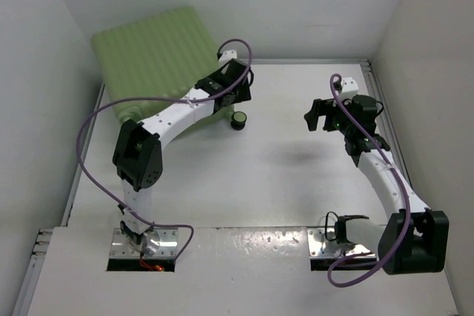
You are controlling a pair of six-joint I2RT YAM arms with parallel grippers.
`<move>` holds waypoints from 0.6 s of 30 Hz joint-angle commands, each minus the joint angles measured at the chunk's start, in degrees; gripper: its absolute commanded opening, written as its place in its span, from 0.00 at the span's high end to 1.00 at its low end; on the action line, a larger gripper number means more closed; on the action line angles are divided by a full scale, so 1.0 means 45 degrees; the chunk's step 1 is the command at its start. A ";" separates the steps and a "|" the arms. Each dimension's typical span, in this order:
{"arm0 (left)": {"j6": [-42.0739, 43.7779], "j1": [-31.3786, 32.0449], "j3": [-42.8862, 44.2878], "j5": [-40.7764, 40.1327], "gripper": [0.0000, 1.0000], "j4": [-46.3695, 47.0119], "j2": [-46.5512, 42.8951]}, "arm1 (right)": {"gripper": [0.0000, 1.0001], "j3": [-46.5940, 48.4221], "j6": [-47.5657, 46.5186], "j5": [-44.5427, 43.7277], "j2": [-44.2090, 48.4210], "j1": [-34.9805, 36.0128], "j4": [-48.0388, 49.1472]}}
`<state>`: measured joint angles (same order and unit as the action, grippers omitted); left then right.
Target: Pack the luggage
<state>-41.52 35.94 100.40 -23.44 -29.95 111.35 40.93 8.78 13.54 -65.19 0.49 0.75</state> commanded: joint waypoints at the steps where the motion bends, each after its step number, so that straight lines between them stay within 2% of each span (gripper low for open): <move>1: 0.1803 0.0797 -0.1234 -0.0709 1.00 0.0211 -0.0290 | 0.01 0.0026 -0.0192 -0.0002 0.0209 -0.0031 0.0320; 13: 0.5123 0.4295 -0.3735 0.0287 1.00 0.0739 -0.2867 | 0.01 -0.0267 -0.0446 0.0116 0.0833 -0.0051 0.0262; 14: 0.5589 0.4723 -0.4259 0.0732 1.00 0.0874 -0.3469 | 0.01 -0.0383 -0.0485 0.0174 0.0969 -0.0031 0.0262; 18: 0.6957 0.6247 -0.6173 0.0600 1.00 0.1537 -0.5071 | 0.01 -0.0481 -0.0641 0.0409 0.1186 -0.0051 0.0301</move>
<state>-21.17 53.47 75.99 -34.48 -25.80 96.25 39.31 7.11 14.04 -61.41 0.49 0.78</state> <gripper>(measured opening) 0.636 0.986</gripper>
